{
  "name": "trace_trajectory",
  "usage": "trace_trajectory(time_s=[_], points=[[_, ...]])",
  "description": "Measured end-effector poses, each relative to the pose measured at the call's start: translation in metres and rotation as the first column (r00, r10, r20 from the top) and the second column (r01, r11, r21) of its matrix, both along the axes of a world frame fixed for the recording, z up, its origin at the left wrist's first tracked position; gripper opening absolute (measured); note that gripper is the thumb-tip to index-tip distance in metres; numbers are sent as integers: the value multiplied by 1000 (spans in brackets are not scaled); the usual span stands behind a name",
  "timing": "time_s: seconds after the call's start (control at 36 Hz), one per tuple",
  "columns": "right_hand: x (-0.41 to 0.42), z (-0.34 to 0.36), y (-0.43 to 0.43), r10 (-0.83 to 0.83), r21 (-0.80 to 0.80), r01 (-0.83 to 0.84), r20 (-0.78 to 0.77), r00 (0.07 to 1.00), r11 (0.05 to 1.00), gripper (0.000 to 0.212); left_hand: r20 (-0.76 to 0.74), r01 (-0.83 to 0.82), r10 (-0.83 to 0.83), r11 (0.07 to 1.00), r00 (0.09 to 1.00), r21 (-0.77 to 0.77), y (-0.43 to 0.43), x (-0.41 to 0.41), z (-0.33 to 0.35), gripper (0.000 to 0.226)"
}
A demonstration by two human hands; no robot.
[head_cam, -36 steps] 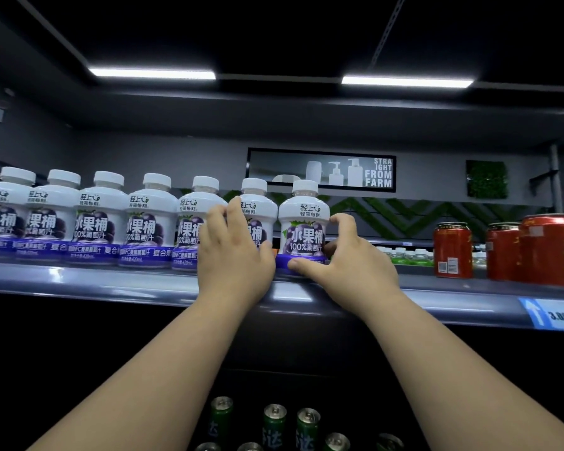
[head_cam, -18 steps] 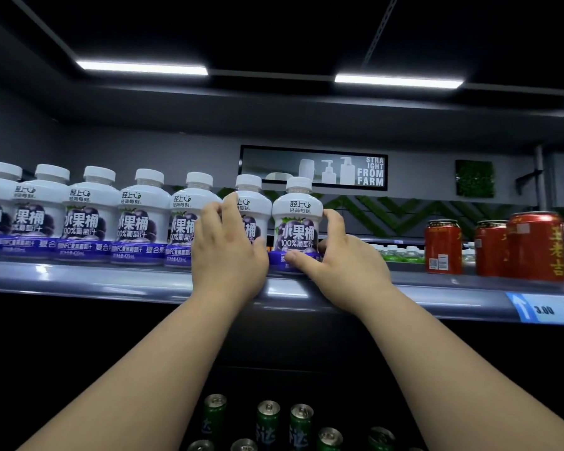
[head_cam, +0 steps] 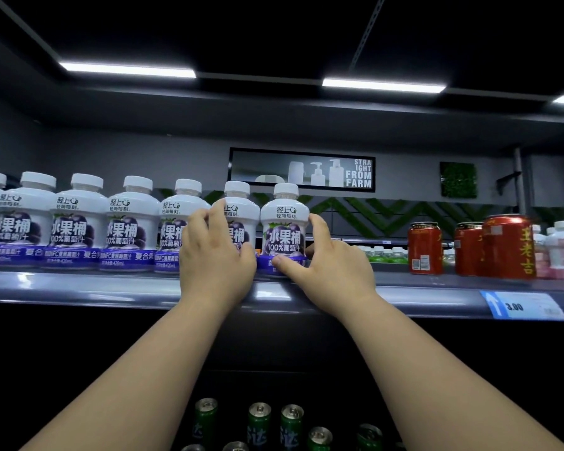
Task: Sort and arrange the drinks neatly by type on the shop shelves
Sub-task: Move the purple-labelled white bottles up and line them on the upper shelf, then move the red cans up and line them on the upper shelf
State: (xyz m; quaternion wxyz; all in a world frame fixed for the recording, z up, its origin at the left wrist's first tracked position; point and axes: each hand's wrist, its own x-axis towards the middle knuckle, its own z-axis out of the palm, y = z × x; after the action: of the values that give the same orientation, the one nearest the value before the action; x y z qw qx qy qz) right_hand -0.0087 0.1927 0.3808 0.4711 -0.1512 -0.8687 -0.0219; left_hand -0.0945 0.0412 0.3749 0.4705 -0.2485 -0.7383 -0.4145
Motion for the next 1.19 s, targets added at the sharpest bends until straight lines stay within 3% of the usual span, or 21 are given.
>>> trace_trajectory(time_s=[0.17, 0.36, 0.5, 0.58, 0.67, 0.78, 0.86, 1.03, 1.19], points=[[12, -5, -9, -59, 26, 59, -11, 998, 998, 94, 8, -12, 12, 999, 1000, -37, -3, 4, -6, 77], [32, -51, -3, -32, 187, 24, 41, 999, 982, 76, -78, -132, 113, 940, 991, -314, -7, 16, -58, 63], [65, -112, 3, -27, 192, -5, 160, 987, 981, 83, -178, -219, 152, 860, 972, -460, -14, 31, -116, 87], [89, -150, 6, 40, 85, -60, 217, 975, 995, 84, -124, -138, 87, 856, 988, -499, -15, 46, -152, 87], [107, -190, 13, 145, -153, -104, 286, 947, 983, 77, -13, 9, -21, 809, 1000, -587, -10, 58, -192, 74], [125, -241, 27, 185, -395, -43, 329, 926, 918, 64, 258, 242, -85, 698, 962, -674, 0, 73, -239, 64], [137, -274, 39, 169, -505, 39, 359, 918, 862, 53, 370, 325, -74, 653, 926, -684, 8, 82, -265, 52], [161, -314, 67, 127, -590, 149, 401, 907, 793, 46, 505, 434, -62, 610, 861, -663, 27, 91, -300, 38], [177, -322, 94, 81, -613, 173, 363, 928, 771, 42, 556, 488, -59, 562, 829, -668, 57, 99, -319, 42]])
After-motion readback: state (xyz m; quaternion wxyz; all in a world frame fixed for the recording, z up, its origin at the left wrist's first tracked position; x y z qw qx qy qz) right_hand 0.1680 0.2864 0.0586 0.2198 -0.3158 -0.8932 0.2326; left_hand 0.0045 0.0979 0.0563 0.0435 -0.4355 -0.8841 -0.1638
